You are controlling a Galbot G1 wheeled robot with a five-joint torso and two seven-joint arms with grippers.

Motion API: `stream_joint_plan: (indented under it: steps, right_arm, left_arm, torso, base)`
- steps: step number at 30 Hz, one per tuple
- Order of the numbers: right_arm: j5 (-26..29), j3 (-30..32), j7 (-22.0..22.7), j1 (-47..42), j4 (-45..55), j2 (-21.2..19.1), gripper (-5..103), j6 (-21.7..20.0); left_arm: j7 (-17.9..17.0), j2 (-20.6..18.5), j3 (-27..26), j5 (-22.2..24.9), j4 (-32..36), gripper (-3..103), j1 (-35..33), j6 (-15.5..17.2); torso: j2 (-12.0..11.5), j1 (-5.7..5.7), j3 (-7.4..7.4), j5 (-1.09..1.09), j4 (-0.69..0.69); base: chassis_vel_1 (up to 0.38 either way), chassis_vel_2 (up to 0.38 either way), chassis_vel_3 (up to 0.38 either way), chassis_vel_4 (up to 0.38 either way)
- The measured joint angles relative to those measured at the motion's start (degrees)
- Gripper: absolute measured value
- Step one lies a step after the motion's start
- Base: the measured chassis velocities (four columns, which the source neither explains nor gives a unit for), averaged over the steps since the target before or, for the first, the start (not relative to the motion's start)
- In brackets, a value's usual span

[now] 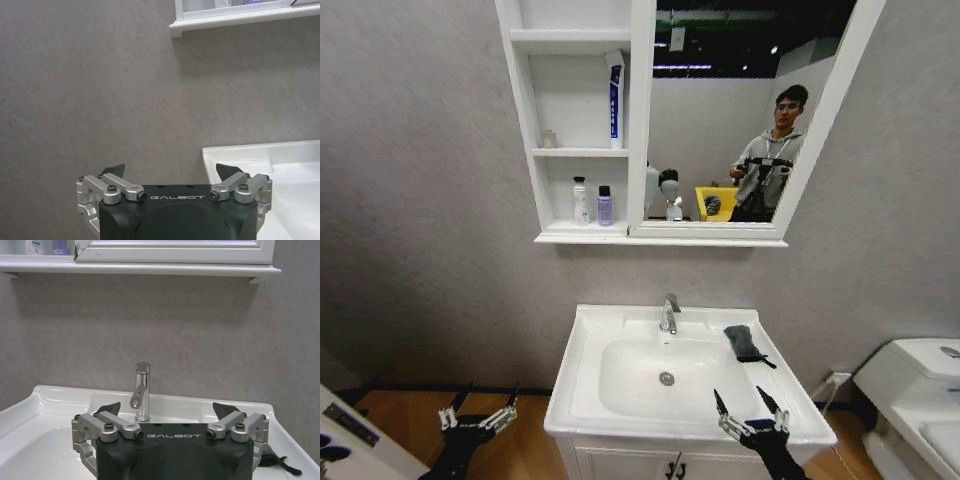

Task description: Move facial cleanser and shampoo from washbasin to cabinet, then wipe washbasin with towel.

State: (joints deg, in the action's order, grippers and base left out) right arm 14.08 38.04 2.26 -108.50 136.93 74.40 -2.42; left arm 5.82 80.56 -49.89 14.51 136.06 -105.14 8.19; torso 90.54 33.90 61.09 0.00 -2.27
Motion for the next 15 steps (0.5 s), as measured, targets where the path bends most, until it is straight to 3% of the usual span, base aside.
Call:
stream_joint_plan:
  steps: [15]
  right_arm:
    - [-0.1, 0.1, -1.1, 0.5, 0.4, -0.1, 100, -1.5]
  left_arm:
    - [0.0, 0.0, 0.0, 0.0, 0.0, 100, 0.0, 0.0]
  torso:
    - [0.0, 0.0, 0.0, 0.0, 0.0]
  base:
    - [0.0, 0.0, 0.0, 0.0]
